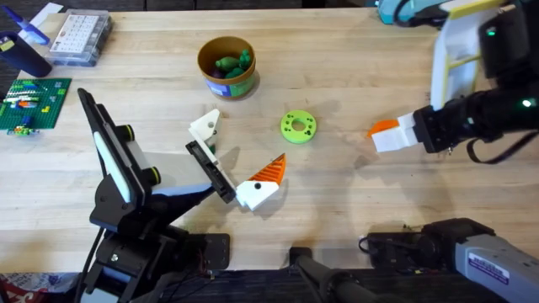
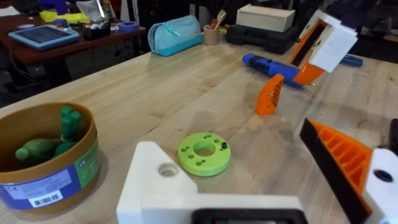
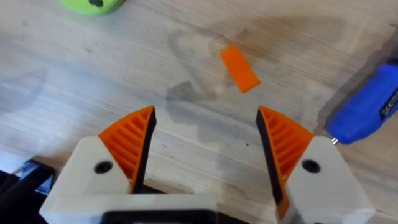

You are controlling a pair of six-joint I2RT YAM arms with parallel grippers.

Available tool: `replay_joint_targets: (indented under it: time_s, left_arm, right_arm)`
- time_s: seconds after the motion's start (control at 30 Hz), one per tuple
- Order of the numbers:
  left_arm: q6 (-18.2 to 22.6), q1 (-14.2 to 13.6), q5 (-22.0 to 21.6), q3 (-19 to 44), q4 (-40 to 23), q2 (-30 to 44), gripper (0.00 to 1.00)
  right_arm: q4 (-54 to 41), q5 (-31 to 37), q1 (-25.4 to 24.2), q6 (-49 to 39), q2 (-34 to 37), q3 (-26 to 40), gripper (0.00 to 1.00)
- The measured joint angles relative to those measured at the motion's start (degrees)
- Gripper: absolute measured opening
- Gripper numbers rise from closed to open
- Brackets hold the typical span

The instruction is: Pick up the gripper from the table and insert it into the empty holder that is missing its gripper. Then pick up a screw, insert it into the mounting hole, and use the screwdriver to tighten it. Finally, clean up the table by picking up the vegetable and placing it into the bucket.

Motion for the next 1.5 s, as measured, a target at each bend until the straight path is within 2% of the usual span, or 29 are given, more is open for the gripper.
replay_joint_targets:
  time_s: [0.17,0.43,0.73,0.9,1.03,1.23,1.5]
  left_arm:
    - [-0.08,0.0,-0.07,0.25,0.02,0.31,0.988]
    - [-0.08,0.0,-0.07,0.25,0.02,0.31,0.988]
    - [-0.08,0.0,-0.07,0.25,0.02,0.31,0.988]
    - [-0.08,0.0,-0.07,0.25,0.02,0.31,0.988]
    - [-0.08,0.0,-0.07,0.25,0.02,0.31,0.988]
    - [-0.08,0.0,-0.07,0.25,0.02,0.31,0.988]
    - [-0.08,0.0,-0.07,0.25,0.02,0.33,0.988]
  right_arm:
    - [-1.44,0.25,0.29,-0.35,2.02,0.63,0.925]
    - [0.0,1.88,0.38,-1.46,0.17,10.92,0.925]
    - [-5.38,2.29,0.38,-14.64,0.38,10.49,0.925]
    - [-5.54,2.35,0.38,-24.29,4.78,7.15,0.925]
    - [-4.58,2.5,0.38,-29.29,11.35,5.59,0.925]
    - [-0.55,4.69,0.38,-31.93,18.41,5.56,0.925]
    - [0.15,6.7,0.38,-33.39,22.78,5.56,0.925]
